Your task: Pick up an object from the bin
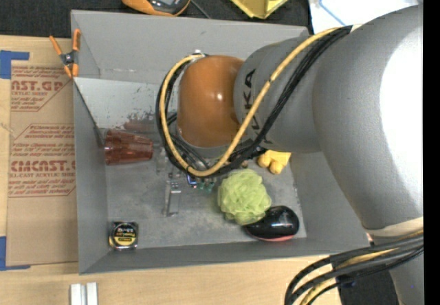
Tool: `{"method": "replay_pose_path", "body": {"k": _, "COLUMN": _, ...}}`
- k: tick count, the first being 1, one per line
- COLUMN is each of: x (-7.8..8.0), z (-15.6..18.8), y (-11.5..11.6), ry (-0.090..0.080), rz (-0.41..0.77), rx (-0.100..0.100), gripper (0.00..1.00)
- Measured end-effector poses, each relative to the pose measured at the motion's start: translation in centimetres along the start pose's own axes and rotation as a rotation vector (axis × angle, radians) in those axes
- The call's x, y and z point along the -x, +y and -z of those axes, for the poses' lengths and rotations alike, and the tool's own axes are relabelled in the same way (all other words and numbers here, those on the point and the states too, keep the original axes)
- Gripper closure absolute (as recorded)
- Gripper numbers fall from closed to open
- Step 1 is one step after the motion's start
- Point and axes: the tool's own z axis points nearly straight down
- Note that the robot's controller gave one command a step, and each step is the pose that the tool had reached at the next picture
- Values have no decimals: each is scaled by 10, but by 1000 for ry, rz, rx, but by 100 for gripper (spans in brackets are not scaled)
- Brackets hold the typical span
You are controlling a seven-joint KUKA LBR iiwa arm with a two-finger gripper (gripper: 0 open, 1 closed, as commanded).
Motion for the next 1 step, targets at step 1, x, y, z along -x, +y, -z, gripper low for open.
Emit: {"method": "replay_pose_path", "body": {"k": 1, "x": 0, "z": 0, "y": 0, "ry": 0, "rz": 0, "rx": 0, "gripper": 0}}
